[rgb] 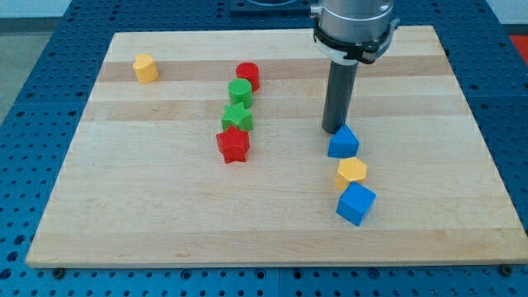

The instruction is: Move the yellow heart to the top of the red circle

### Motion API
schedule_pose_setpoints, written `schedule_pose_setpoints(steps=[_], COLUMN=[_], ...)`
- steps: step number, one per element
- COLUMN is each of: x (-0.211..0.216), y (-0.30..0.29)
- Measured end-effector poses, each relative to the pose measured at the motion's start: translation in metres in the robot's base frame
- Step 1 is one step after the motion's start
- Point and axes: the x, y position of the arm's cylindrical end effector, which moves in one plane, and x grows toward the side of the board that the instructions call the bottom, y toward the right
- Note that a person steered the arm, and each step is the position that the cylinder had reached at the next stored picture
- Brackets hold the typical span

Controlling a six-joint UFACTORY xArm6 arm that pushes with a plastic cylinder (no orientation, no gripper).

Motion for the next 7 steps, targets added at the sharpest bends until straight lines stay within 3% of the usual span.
schedule_pose_setpoints(steps=[6, 7], x=[0.024, -0.008], y=[0.010, 0.010])
